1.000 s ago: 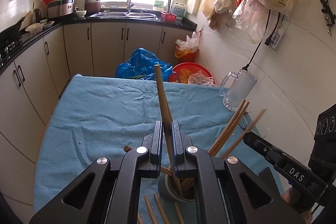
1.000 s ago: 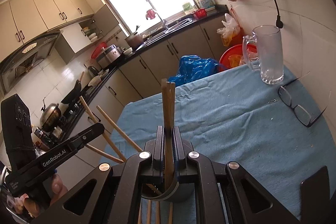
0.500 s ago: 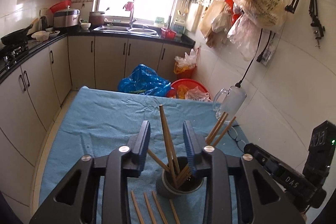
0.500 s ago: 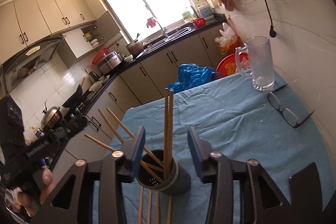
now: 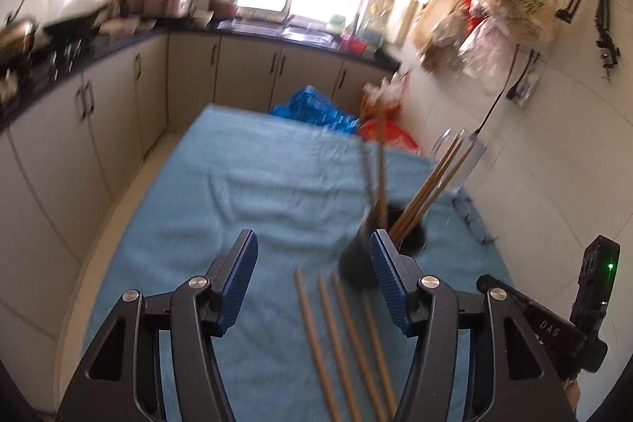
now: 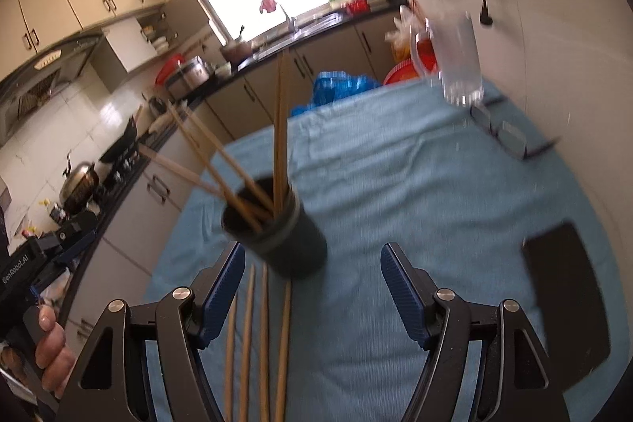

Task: Organize utensils
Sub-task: 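Move the right tool back to the chopstick row and grasp a chopstick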

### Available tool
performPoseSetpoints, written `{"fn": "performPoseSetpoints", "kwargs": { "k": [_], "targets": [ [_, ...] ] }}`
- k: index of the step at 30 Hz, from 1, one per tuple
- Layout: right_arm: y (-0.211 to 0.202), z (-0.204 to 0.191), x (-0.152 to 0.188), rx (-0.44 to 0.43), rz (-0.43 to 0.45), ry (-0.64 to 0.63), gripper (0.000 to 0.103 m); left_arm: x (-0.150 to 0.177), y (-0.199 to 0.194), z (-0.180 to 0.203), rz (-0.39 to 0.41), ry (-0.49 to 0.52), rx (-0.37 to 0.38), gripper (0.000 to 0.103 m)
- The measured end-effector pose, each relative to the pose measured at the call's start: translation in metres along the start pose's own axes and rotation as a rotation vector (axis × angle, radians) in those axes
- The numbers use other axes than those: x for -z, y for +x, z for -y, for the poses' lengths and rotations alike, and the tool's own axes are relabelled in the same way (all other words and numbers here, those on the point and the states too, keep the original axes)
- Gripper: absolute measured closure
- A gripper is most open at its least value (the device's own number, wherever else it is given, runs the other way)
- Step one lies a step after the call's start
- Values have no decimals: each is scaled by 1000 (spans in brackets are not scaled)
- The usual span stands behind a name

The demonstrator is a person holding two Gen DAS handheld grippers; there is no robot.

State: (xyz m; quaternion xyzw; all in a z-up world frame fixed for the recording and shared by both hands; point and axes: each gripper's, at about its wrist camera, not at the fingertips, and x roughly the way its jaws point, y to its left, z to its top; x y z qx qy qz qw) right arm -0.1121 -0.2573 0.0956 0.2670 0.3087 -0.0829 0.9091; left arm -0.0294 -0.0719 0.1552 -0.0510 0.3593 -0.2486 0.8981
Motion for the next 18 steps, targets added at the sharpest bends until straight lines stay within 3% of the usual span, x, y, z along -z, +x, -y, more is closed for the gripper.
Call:
{"fn": "performPoseSetpoints", "kwargs": {
  "k": [4,6,8,11,18],
  "targets": [
    [11,6,26,-19,-65,15,30,43,18,-25,-126,-47,-27,45],
    [18,4,36,-30,-101,21,36,54,27,-32,-177,-66,-38,45],
    [27,1,45,-49,-139,23,50,63,37,-35,-226,-91,-36,45],
    [39,-9,53,-84,-193,11,58,67,49,-36,-281,-104,-32,45],
    [70,-47,58,-85,-259,-113,64,71,52,-41,-293,-112,-47,45]
  ]
}}
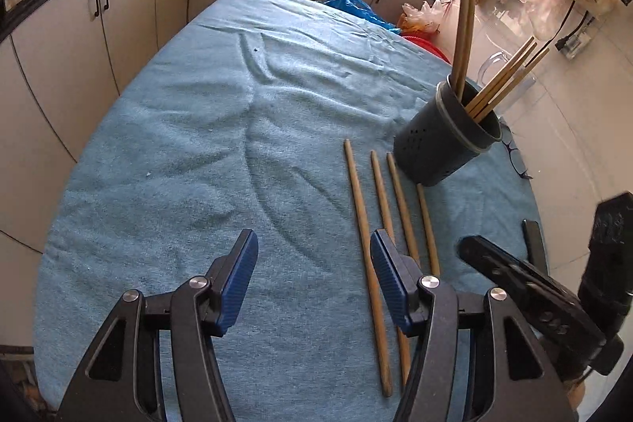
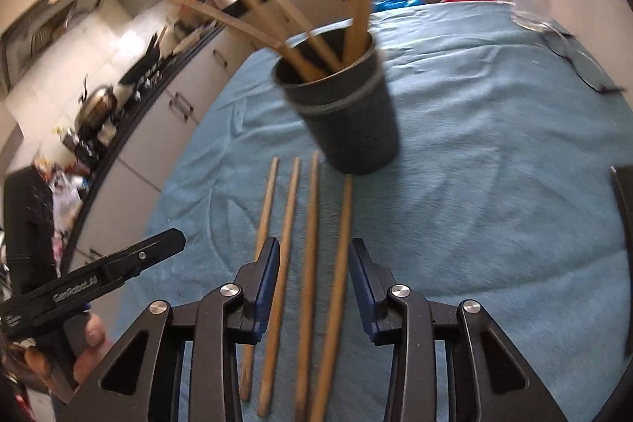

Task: Organize utensils
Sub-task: 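Move the right tool back to the chopstick row and grasp a chopstick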

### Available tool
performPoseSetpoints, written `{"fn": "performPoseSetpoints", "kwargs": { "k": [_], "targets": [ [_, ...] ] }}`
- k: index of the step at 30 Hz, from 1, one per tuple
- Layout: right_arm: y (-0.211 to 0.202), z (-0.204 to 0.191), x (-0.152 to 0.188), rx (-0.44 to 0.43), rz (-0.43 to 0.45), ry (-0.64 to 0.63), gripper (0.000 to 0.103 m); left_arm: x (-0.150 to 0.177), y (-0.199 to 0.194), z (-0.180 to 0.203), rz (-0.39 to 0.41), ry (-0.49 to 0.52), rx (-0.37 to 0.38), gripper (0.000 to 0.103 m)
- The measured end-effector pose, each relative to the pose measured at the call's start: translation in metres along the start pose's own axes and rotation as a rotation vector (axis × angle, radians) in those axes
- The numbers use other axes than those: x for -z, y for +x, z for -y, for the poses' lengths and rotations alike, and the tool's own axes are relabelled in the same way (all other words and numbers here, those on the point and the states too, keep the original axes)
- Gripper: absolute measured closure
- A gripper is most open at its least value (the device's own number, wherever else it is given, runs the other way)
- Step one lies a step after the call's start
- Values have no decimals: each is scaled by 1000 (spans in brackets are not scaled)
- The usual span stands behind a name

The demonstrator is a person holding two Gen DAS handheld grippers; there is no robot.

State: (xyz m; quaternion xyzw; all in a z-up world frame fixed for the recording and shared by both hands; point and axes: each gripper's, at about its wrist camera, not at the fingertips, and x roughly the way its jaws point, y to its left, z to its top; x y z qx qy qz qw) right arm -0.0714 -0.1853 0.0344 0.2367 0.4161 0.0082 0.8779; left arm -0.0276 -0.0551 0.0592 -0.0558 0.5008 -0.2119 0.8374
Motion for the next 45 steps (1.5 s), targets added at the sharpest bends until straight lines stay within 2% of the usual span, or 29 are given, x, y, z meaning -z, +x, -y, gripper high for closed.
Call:
{"fn": "performPoseSetpoints", "kwargs": {
  "k": [5,7,10,12,14,20,22,24,26,31,33,34,37,40,41,45],
  "targets": [
    [38,-21,-5,65,-70,-92,76,-3,-4,-15,4,-22,-4,45],
    [49,-25,-6,119,-83,-109,76,-4,-5,-20,6,-24,-5,45],
    [62,-25,-5,144,-113,-127,77,-6,-3,-24,1,-28,-4,45],
    [65,-26,-4,168,-107,-149,87,-6,0,-24,-5,-27,-2,45],
    [63,-24,-2,160,-123,-158,94,-8,6,-22,-19,-24,-2,45],
    [45,-12,12,110,-170,-132,94,-17,27,-6,-68,4,5,46],
    [37,-9,19,91,-170,-119,94,-22,40,2,-90,21,-2,53],
    [28,-5,25,71,-159,-100,94,-26,55,10,-125,27,-7,64],
    [19,0,29,49,-145,-79,94,-31,68,15,-153,25,-6,69],
    [-5,11,30,12,-105,-46,94,-38,82,30,-165,49,-25,69],
    [-13,15,28,4,-85,-29,94,-39,86,37,-169,66,-31,79],
    [-14,16,27,4,-79,-23,94,-38,88,40,-164,79,-51,79],
    [-22,31,24,29,-66,11,94,-36,89,47,-161,96,-60,79],
    [-23,47,23,74,-74,40,94,-33,89,50,-151,115,-91,88],
    [-23,51,24,86,-76,49,94,-31,88,51,-154,120,-113,95],
    [-19,66,25,133,-101,78,94,-19,78,48,-160,133,-143,95]
  ]
}}
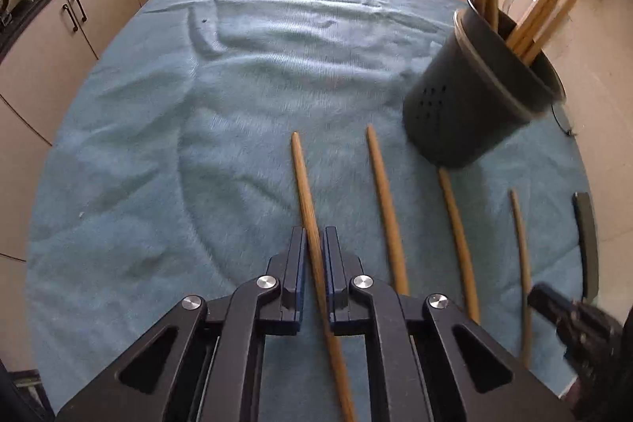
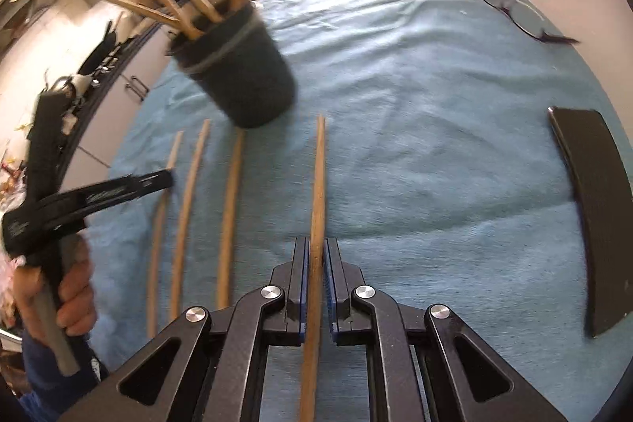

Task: Organize utensils
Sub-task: 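Move the right tool back to the chopstick row and grasp a chopstick, then close the left tool on a chopstick while the right tool holds its chopstick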

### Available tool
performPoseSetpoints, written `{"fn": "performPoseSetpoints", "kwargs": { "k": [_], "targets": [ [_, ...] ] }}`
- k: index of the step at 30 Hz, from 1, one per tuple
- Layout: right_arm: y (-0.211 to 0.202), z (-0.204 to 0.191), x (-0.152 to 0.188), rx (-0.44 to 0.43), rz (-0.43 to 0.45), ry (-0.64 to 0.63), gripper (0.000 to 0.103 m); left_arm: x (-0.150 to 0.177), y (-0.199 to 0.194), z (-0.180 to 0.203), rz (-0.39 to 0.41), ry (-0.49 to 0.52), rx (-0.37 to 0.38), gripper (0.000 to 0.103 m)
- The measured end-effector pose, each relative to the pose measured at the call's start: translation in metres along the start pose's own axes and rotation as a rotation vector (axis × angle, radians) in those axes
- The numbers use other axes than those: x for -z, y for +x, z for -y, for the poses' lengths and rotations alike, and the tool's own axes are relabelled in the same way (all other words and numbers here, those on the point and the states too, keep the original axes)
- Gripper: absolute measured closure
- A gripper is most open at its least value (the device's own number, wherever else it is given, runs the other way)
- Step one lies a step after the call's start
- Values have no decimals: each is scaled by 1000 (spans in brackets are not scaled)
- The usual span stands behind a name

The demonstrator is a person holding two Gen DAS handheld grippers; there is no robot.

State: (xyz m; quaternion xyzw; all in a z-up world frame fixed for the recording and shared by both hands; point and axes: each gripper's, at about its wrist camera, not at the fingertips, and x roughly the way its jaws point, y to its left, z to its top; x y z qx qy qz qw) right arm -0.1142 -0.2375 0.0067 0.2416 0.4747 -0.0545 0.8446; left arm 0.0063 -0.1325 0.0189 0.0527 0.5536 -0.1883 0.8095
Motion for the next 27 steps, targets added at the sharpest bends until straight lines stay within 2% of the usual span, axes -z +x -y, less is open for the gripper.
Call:
{"fn": "performPoseSetpoints", "kwargs": {
  "k": [7,17,19,20,23,27],
  "targets": [
    [3,5,0,25,-30,-34,94,28,-14,-21,-4,0,12,95],
    [18,-8,-21,100,-39,-105,90,22,-8,-17,15,10,-2,95],
    [19,-13,-22,120,-37,-125,90,21,-9,-18,24,9,17,96],
    [18,-13,-21,120,-34,-122,94,23,-11,-19,29,10,29,97],
    [12,-10,-22,55,-21,-93,95,26,-31,-20,89,19,48,97],
    [-23,-11,-25,-8,85,-81,95,29,-68,-22,177,14,64,97]
  ]
}}
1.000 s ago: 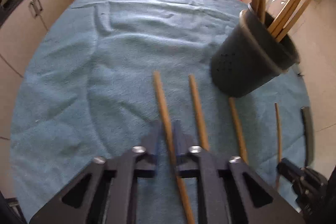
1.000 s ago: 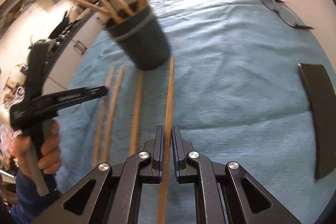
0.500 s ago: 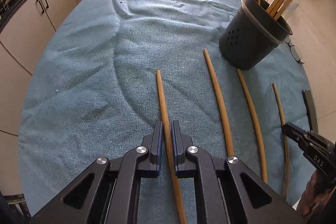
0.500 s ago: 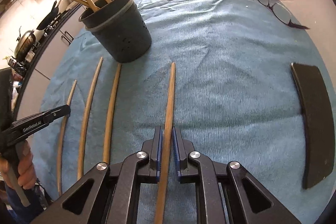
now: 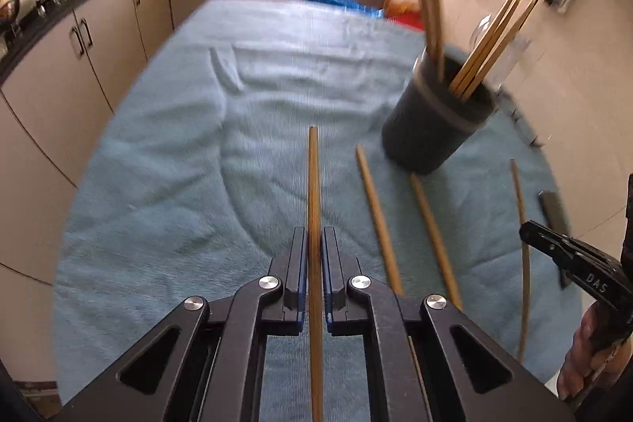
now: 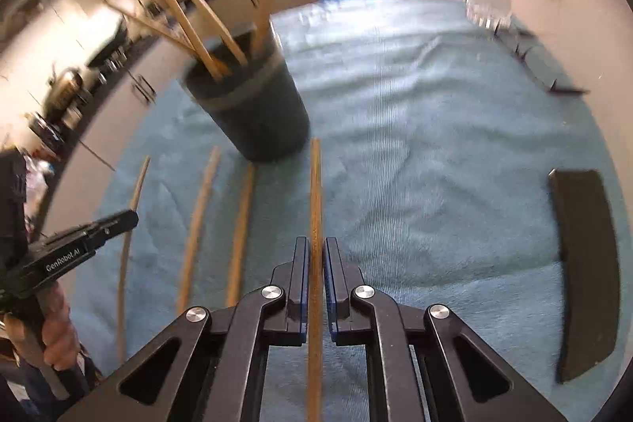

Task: Organize utensils
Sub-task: 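Close the left tool on a chopstick while the right tool holds its chopstick, then raise both held chopsticks upright and carry them over the black holder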

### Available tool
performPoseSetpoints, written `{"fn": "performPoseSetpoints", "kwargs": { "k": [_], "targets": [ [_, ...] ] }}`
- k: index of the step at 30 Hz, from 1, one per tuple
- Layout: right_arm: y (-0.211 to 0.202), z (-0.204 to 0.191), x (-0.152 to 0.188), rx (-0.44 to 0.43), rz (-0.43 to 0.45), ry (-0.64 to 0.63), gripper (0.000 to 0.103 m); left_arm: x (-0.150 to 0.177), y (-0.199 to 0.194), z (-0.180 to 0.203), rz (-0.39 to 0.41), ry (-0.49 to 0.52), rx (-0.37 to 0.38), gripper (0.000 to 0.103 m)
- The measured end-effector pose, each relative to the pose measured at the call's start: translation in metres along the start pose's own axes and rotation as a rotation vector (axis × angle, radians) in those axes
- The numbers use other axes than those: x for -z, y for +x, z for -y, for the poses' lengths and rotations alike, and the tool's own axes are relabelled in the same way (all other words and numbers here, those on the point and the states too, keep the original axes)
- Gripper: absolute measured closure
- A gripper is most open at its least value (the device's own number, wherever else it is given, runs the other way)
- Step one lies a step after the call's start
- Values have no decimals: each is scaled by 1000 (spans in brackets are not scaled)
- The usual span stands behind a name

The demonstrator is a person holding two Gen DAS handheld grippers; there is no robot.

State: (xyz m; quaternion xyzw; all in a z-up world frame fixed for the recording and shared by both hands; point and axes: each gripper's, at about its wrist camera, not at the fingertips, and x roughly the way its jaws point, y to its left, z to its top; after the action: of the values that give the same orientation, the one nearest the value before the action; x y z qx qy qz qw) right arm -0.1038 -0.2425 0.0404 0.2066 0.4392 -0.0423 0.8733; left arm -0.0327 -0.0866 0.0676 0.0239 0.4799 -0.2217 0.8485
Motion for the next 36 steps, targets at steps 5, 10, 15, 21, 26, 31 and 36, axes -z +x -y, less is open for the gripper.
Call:
{"fn": "performPoseSetpoints", "kwargs": {
  "k": [5,10,15,21,26,31,36],
  "targets": [
    [-52,-9,1,-54,166,-16,95,-2,-48,1,108,-9,20,97],
    [-86,-22,12,-67,291,-44,95,0,-83,6,189,8,28,97],
    [-102,-26,19,-71,335,-34,95,1,-95,14,217,31,35,97],
    [-107,-26,19,-75,349,-20,95,2,-100,9,223,17,53,97],
    [-112,-24,18,-77,361,-12,95,2,-103,7,228,7,62,97],
    [-116,-19,17,-80,373,-1,95,0,-104,9,231,6,70,97],
    [-120,-14,17,-85,380,12,95,-3,-106,9,233,4,68,97]
  ]
}}
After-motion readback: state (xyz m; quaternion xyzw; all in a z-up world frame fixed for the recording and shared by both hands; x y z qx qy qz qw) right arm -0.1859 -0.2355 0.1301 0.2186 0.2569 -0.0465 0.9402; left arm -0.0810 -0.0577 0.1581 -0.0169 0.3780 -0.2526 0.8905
